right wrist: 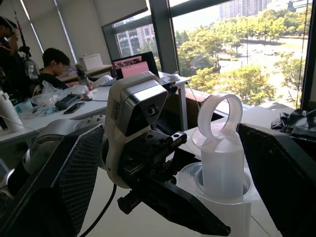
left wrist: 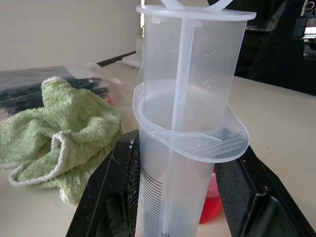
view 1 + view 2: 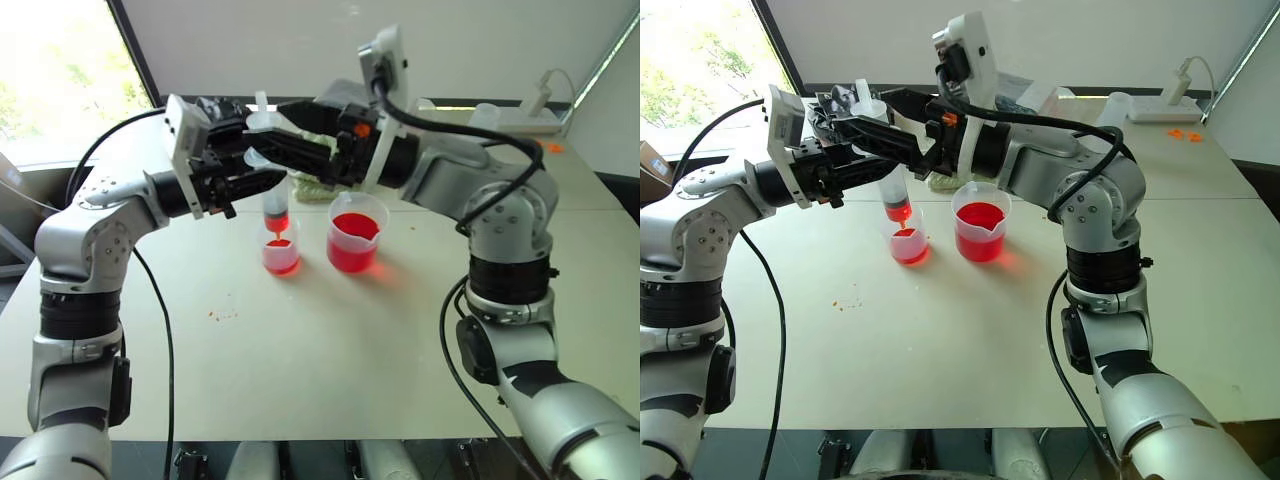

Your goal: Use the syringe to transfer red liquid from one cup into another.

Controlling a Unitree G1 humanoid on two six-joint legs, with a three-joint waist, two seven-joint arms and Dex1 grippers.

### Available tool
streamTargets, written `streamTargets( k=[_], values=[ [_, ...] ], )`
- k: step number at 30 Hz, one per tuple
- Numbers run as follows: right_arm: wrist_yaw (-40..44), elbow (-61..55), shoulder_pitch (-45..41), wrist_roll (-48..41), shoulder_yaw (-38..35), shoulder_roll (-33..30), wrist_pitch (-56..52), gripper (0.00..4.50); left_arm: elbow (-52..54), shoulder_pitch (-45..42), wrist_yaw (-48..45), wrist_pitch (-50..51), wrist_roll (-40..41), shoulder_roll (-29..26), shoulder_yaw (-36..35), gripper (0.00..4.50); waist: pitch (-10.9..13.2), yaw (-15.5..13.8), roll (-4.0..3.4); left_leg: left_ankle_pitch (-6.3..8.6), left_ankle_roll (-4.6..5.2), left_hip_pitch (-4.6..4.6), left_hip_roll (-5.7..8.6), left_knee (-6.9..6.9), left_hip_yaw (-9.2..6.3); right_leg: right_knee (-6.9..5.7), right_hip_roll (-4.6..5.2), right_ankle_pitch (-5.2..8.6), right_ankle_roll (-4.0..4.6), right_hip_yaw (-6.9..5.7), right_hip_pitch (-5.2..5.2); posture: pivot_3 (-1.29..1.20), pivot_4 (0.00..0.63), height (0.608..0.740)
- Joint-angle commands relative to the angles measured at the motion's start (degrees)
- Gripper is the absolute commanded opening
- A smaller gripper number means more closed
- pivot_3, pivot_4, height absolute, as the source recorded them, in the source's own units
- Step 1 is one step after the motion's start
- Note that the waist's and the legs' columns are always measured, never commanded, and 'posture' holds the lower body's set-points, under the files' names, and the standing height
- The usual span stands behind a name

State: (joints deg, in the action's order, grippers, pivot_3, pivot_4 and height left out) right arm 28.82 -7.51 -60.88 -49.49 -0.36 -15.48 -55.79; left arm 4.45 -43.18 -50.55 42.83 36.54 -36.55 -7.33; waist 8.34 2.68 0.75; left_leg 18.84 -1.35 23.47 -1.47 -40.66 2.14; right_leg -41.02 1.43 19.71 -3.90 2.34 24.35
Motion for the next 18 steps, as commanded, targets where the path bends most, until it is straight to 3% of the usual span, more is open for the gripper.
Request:
streamTargets(
  k=[1,18],
  values=[
    [2.4,1.7,-2.9,0.8,0.0,0.6,1.6,4.47,1.6,-0.2,0.3,-1.1,0.1,-0.7,-1.1,1.66,0.0,0.0,0.00,0.00,0.00,0.00,0.00,0.00,0.00,0.00,0.00,0.00,0.00,0.00,0.00,0.00,0.150,0.740],
    [13.0,8.7,-6.3,6.7,4.5,2.1,4.9,4.47,2.5,0.5,0.1,-0.6,0.5,-1.7,-1.0,1.66,0.0,0.0,0.00,0.00,0.00,0.00,0.00,0.02,0.00,0.00,0.01,0.00,0.00,-0.01,0.00,0.00,0.150,0.740]
  ],
)
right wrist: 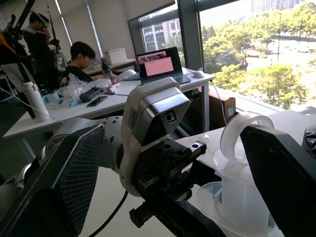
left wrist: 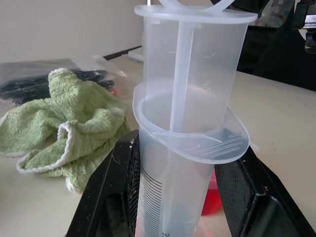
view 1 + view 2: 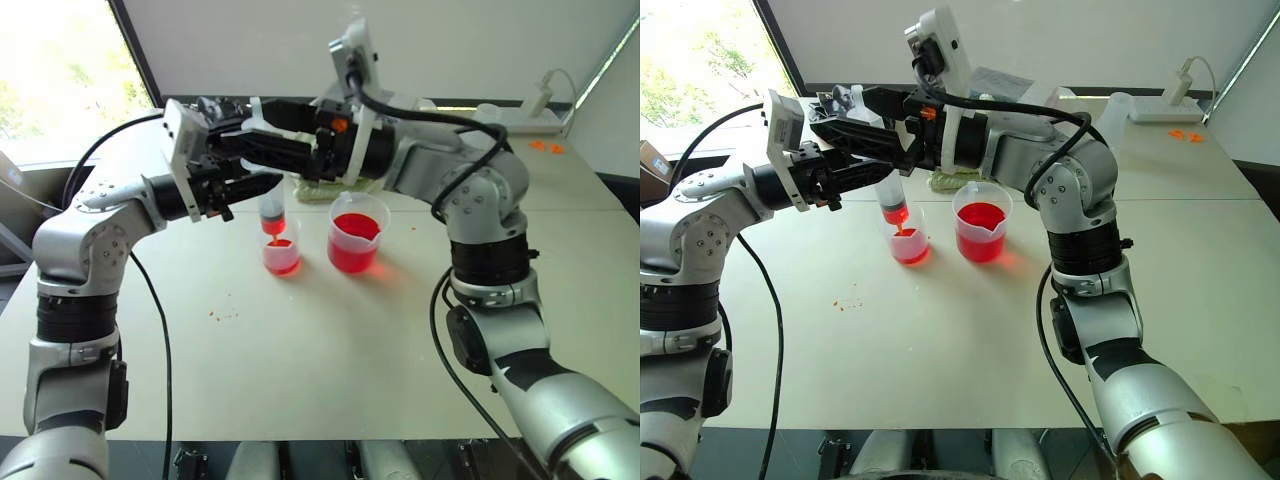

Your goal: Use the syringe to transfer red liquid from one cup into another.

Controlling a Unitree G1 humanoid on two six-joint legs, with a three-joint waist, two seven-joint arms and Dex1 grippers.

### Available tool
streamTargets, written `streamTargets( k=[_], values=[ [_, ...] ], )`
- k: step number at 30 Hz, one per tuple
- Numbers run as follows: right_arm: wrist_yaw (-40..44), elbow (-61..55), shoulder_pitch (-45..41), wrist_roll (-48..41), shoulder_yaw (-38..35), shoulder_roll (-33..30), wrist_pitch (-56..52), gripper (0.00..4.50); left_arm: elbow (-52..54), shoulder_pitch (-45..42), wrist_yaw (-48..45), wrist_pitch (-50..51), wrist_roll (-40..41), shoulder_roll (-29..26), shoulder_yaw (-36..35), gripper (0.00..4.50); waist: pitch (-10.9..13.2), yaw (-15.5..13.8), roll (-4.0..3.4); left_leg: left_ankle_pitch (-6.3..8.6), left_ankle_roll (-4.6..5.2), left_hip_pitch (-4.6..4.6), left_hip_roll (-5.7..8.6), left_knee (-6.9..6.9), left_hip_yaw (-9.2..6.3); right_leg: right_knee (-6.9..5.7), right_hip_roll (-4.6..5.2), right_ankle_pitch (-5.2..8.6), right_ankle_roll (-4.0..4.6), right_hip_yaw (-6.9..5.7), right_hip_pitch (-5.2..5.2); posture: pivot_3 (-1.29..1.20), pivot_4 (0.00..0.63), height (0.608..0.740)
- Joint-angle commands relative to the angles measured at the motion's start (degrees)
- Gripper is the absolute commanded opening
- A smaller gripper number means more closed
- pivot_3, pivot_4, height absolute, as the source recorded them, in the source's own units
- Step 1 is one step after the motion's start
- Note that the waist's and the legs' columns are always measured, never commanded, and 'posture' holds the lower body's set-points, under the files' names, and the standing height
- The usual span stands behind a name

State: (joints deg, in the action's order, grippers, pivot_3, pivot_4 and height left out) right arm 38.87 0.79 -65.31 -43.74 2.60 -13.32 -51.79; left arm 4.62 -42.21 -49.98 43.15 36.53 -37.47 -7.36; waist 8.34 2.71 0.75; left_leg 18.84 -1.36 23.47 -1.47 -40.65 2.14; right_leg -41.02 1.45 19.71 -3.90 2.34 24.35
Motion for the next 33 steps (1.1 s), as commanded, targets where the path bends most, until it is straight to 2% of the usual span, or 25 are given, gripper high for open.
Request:
streamTargets(
  k=[1,6,7,8,9,15,16,33],
  values=[
    [3.9,0.7,-2.1,1.4,1.9,-0.3,1.1,4.47,2.4,-0.4,-0.5,-0.9,0.6,-0.9,-1.0,1.66,0.0,0.0,0.00,0.00,0.00,0.00,0.00,0.00,0.00,0.00,0.00,0.00,0.00,0.00,0.00,0.00,0.150,0.740],
    [8.2,3.0,-3.1,3.5,3.5,-1.5,1.3,4.47,2.5,-0.5,-0.9,-0.7,0.6,-1.4,-1.0,1.66,0.0,0.0,-0.01,0.00,0.00,0.00,0.00,0.01,0.00,0.01,0.00,0.00,0.00,0.00,0.01,0.00,0.150,0.740],
    [8.8,3.5,-3.2,4.0,3.7,-1.5,1.4,3.96,2.5,-0.5,-0.9,-0.7,0.6,-1.4,-1.0,1.66,0.0,0.0,-0.01,0.00,0.00,0.00,0.00,0.01,0.00,0.00,0.00,0.00,0.00,0.00,0.01,0.00,0.150,0.740],
    [9.6,4.2,-3.5,4.5,4.1,-1.6,1.6,3.70,2.5,-0.5,-0.9,-0.7,0.7,-1.4,-1.0,1.66,0.0,0.0,0.00,0.00,0.00,0.00,0.00,0.01,0.00,0.01,0.00,0.00,0.00,0.00,0.01,0.00,0.150,0.740],
    [10.1,4.7,-3.6,5.0,4.4,-1.5,1.8,3.25,2.7,-0.5,-0.9,-0.6,0.7,-1.5,-1.1,1.66,0.0,0.0,-0.01,0.00,0.00,0.00,0.00,0.01,0.00,0.01,0.01,0.00,0.00,0.00,0.01,0.00,0.150,0.740],
    [12.1,7.1,-4.4,7.7,5.1,-0.5,3.1,0.19,3.4,-0.2,-0.8,-0.4,0.8,-1.6,-1.4,1.66,0.0,0.0,-0.01,0.00,0.00,0.00,0.00,0.03,0.00,0.01,0.01,0.00,0.00,0.00,0.01,0.00,0.150,0.740],
    [12.4,7.6,-4.6,8.2,5.2,-0.3,3.5,0.05,3.5,-0.1,-0.8,-0.3,0.9,-1.7,-1.5,1.66,0.0,0.0,-0.01,0.00,0.00,0.00,0.00,0.04,0.00,0.01,0.01,0.00,0.00,0.00,0.01,0.00,0.150,0.740],
    [14.6,10.6,-4.6,15.4,6.8,1.1,8.4,0.05,3.6,-0.8,-0.3,0.0,1.5,-3.0,-2.2,1.66,0.0,0.1,-0.01,0.00,0.00,0.00,0.00,0.08,0.00,0.01,0.02,0.00,0.00,-0.01,0.04,0.00,0.150,0.740]
  ],
)
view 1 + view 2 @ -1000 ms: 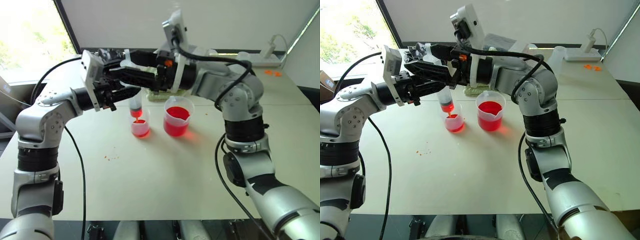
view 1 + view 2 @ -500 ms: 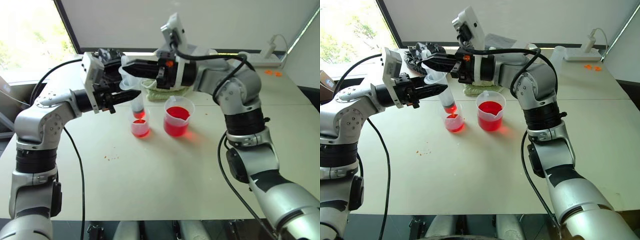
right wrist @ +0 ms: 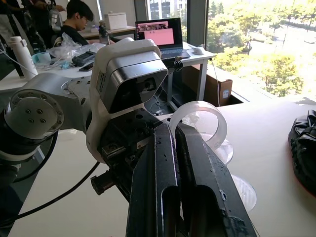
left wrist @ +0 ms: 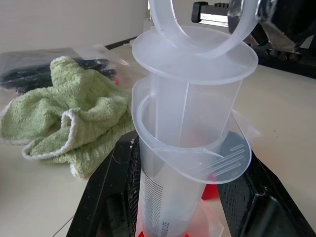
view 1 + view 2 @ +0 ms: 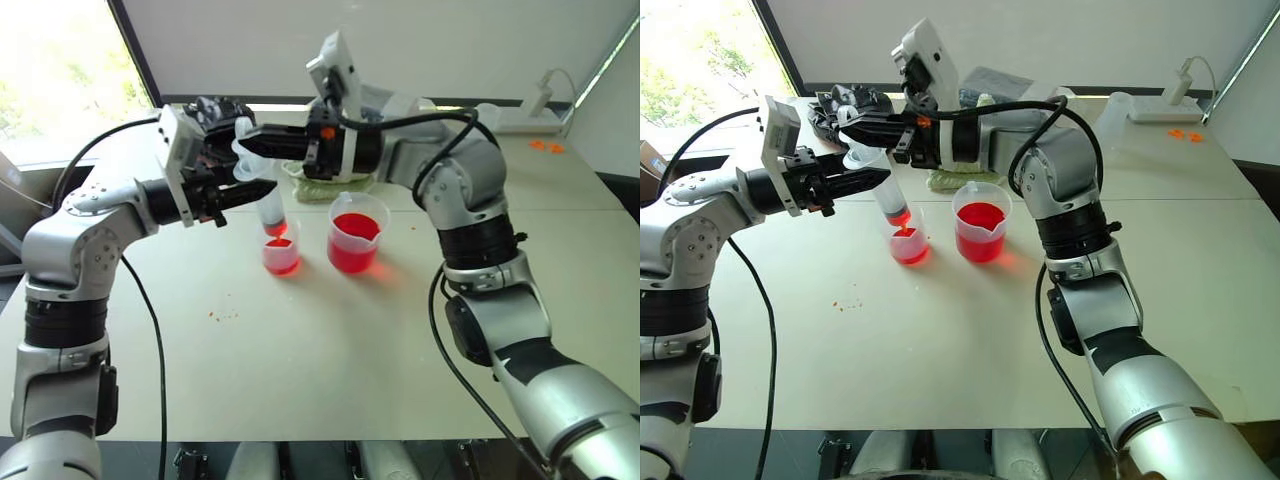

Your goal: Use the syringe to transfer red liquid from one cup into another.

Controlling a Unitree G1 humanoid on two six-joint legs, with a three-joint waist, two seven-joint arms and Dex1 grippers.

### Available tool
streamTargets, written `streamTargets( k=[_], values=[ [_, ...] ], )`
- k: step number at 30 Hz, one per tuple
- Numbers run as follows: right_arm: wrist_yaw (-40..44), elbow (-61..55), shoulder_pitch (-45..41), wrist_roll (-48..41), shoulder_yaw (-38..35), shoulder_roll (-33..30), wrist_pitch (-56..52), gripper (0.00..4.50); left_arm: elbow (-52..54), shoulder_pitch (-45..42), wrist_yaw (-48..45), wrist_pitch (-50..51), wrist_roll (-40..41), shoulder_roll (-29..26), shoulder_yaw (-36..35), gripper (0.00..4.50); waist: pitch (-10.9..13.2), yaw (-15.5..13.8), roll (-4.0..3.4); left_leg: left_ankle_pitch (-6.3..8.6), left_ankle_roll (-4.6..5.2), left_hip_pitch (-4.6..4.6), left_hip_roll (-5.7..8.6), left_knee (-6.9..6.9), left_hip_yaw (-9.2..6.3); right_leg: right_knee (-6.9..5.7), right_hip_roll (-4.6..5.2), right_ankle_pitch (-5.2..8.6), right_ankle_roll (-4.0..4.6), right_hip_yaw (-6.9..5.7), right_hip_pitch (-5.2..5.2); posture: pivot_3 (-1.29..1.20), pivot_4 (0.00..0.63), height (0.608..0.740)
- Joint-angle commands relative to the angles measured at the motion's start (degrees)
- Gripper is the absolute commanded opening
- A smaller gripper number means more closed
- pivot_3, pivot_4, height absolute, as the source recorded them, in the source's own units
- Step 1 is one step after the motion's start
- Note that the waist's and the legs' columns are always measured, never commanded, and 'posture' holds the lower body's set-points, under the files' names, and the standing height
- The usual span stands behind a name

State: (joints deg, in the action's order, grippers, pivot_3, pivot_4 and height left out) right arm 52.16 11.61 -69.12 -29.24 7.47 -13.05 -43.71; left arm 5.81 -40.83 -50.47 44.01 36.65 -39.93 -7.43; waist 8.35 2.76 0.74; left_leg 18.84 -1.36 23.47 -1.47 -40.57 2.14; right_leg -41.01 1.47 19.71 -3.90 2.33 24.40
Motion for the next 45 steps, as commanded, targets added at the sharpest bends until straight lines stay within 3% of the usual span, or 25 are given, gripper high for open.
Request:
streamTargets(
  k=[1,45],
  values=[
    [1.4,-0.4,-0.7,1.2,2.1,0.8,0.4,0.05,2.4,-2.2,0.2,-0.7,1.4,-0.6,-2.2,1.66,0.0,0.0,0.00,0.00,0.00,0.00,0.00,0.00,0.00,0.00,0.00,0.00,0.00,0.00,0.00,0.00,0.150,0.740],
    [-0.3,-4.5,4.3,4.3,2.7,0.9,-1.0,0.05,0.6,-5.0,-1.7,0.3,1.0,-1.2,-1.3,1.66,0.0,0.3,0.00,0.00,0.00,0.00,0.00,0.03,0.00,0.00,0.00,0.00,0.00,0.00,0.01,0.00,0.150,0.740]
  ],
)
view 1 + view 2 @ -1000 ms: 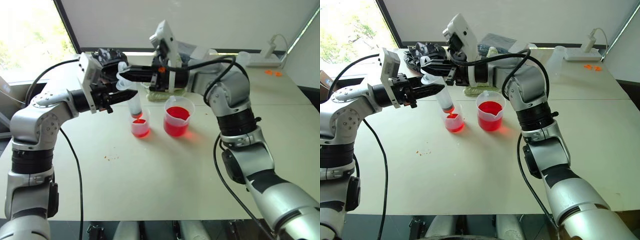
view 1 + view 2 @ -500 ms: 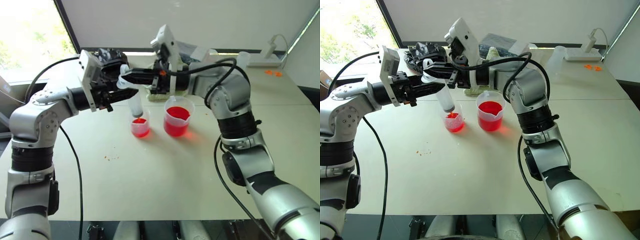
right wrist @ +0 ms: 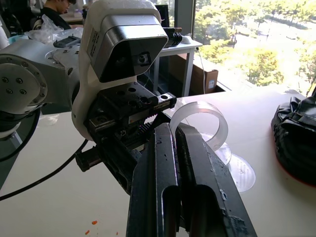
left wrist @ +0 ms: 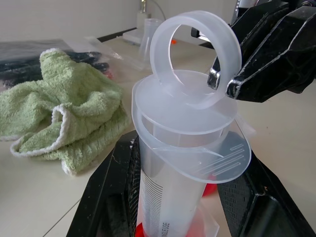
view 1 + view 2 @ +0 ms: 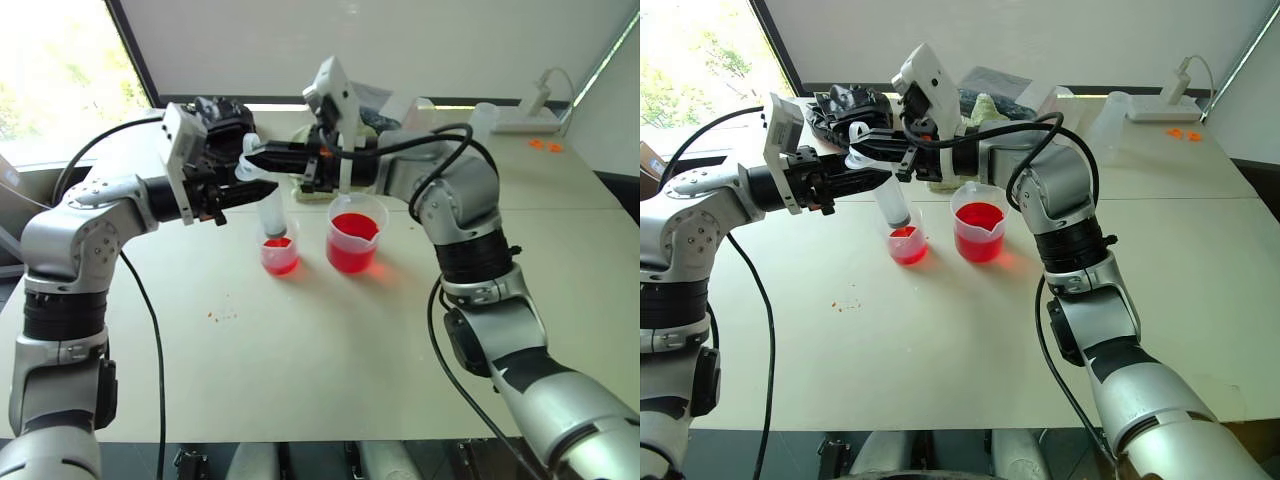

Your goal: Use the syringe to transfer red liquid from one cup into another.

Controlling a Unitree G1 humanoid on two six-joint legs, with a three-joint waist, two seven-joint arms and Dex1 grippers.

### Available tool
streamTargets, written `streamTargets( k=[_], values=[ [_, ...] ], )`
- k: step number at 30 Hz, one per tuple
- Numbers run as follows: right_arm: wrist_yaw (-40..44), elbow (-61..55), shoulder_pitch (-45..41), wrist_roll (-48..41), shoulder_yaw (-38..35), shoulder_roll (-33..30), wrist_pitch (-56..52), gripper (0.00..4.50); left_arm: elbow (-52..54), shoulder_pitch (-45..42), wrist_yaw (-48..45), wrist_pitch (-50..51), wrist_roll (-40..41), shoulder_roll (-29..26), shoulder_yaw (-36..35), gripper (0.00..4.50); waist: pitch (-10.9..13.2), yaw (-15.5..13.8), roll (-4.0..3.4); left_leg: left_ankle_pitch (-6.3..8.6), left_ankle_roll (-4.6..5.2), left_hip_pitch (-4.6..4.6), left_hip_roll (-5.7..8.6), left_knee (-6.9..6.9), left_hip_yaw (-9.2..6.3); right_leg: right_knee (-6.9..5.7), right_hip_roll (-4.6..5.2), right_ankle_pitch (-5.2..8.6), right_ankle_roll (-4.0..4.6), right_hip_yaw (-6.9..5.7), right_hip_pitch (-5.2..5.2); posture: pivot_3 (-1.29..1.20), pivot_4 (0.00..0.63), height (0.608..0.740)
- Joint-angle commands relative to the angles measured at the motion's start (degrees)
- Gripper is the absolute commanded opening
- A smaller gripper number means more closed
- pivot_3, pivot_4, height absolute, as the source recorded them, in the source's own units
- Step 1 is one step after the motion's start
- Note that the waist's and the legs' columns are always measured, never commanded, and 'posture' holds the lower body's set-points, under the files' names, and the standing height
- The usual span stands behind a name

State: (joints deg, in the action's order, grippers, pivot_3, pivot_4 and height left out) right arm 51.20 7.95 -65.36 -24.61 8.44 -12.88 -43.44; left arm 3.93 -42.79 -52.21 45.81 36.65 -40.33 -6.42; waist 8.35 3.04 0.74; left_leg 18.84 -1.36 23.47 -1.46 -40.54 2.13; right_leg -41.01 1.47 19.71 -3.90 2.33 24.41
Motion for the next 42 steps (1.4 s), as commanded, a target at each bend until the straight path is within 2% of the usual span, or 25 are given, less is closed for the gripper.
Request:
streamTargets(
  k=[1,6,9,12,19,29,33,42],
  values=[
    [0.7,-0.8,0.5,-0.4,1.5,0.7,-1.2,0.05,2.6,-2.8,0.0,-1.6,0.9,-0.8,-2.2,1.66,0.0,0.1,0.00,0.00,0.00,0.00,0.00,0.00,0.00,0.00,0.00,0.00,0.00,0.00,0.00,0.00,0.150,0.740],
    [0.6,-0.8,0.3,-0.5,1.2,0.8,-1.0,0.05,2.7,-2.6,0.0,-1.7,0.8,-0.8,-2.2,1.66,0.0,0.4,0.00,0.00,0.00,0.00,0.00,0.01,0.00,0.00,0.00,0.00,0.00,0.00,0.00,0.00,0.150,0.740],
    [0.4,-1.1,0.4,-0.7,1.0,0.8,-1.2,0.88,2.9,-2.4,0.1,-1.7,0.9,-0.8,-2.2,1.66,0.0,0.8,0.00,0.00,-0.01,0.00,0.00,0.02,-0.01,0.00,0.00,0.00,0.00,-0.01,0.00,0.00,0.150,0.740],
    [0.6,-1.4,0.5,-0.3,1.1,0.4,-0.3,2.34,3.0,-2.3,0.2,-1.7,1.0,-0.7,-2.2,1.66,0.0,1.0,0.00,-0.01,-0.02,0.00,-0.01,0.05,-0.02,0.00,-0.01,0.00,0.00,-0.01,0.01,0.00,0.150,0.740],
    [0.7,-1.3,0.0,-0.4,-0.1,-1.5,-1.1,2.34,3.2,-2.3,0.4,-1.7,1.0,-0.5,-2.2,1.66,0.0,0.9,0.00,-0.02,-0.03,0.00,0.00,0.06,-0.02,0.00,0.00,0.00,0.00,-0.01,0.02,0.00,0.150,0.740],
    [2.6,-5.6,1.9,-2.4,-3.1,-9.8,-4.7,2.34,3.7,-2.3,1.4,-1.5,1.7,-0.2,-2.9,1.66,0.0,0.9,-0.01,-0.01,-0.02,0.00,0.00,0.10,-0.03,0.01,0.00,0.00,0.00,-0.01,0.02,0.00,0.150,0.740],
    [-0.1,-7.8,2.7,-5.4,-7.9,-11.2,-7.5,2.34,3.7,-2.1,1.3,-1.9,1.6,-0.3,-2.9,1.66,0.0,0.9,-0.01,-0.02,-0.02,0.00,0.00,0.13,-0.03,0.02,0.00,0.00,0.00,-0.01,0.02,0.00,0.150,0.740],
    [-4.4,-12.7,5.9,-7.4,-10.1,-12.5,-10.1,2.34,2.4,-2.9,0.8,-2.0,1.6,-0.3,-2.3,1.66,0.0,0.9,-0.01,-0.03,-0.04,-0.01,0.01,0.16,-0.03,0.04,0.00,0.00,0.00,0.00,0.02,0.00,0.150,0.740]
  ],
)
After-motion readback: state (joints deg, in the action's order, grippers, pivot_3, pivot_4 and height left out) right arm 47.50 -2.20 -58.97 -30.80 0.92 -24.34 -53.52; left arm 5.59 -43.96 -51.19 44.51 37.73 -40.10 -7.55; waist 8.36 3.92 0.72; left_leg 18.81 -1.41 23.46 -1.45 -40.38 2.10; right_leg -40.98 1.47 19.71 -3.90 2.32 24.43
